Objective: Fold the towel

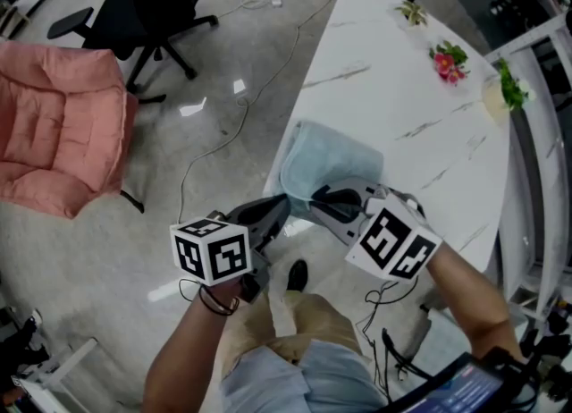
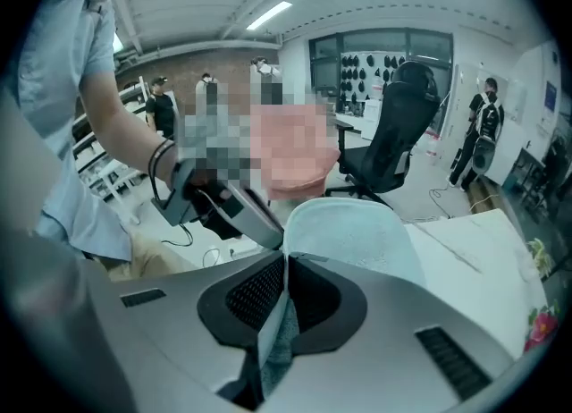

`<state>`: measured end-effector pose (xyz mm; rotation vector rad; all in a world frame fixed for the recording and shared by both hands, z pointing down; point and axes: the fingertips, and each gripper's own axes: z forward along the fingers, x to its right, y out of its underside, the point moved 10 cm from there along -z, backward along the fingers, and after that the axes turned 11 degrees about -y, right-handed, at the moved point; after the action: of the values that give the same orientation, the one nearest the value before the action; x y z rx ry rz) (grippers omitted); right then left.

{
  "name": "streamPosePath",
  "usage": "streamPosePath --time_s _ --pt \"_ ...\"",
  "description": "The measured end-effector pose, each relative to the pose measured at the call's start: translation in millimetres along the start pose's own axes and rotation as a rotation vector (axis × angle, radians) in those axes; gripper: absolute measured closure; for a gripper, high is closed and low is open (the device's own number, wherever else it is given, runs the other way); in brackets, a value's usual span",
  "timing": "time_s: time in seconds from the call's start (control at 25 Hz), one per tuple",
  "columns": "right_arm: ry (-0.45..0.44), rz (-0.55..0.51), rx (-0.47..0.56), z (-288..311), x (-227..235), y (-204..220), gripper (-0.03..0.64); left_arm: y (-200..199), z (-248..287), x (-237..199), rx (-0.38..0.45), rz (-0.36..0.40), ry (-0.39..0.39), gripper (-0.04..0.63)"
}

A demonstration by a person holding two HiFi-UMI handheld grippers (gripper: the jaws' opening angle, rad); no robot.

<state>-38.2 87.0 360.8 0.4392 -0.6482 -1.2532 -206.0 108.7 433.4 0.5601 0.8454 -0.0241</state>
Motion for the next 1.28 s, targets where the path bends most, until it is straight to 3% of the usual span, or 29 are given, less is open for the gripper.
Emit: streamPosePath --time_s 0.4,0.48,0.68,0.8,1.0,1.16,1.28 --pt "0.031 -0.061 -0.107 28 1 1 0.528 1 -1 -2 -0.002 0.002 0.008 0.588" --pt "0.056 -0.072 -0.13 28 2 1 0.588 1 0 -2 -0.004 0.002 0.009 0.588" --pt "0.015 0.068 -0.048 16 10 3 0.592 0 0 -3 -0.009 0.004 0.011 0.588" --pt "0.025 0.07 -0.032 14 10 2 0.588 0 1 -3 -0.008 0.002 0.01 0.588" --pt "0.008 0.052 -0.069 25 7 5 0.514 -1 2 -2 -0.008 0.005 0.012 0.588" --pt "0.087 -0.089 -0.169 37 2 1 0.556 0 3 -3 -0.006 0.0 0.008 0.588" --pt "0.057 -0.016 -0.096 27 3 0 0.576 0 2 -4 -0.007 -0.008 0.006 0.588"
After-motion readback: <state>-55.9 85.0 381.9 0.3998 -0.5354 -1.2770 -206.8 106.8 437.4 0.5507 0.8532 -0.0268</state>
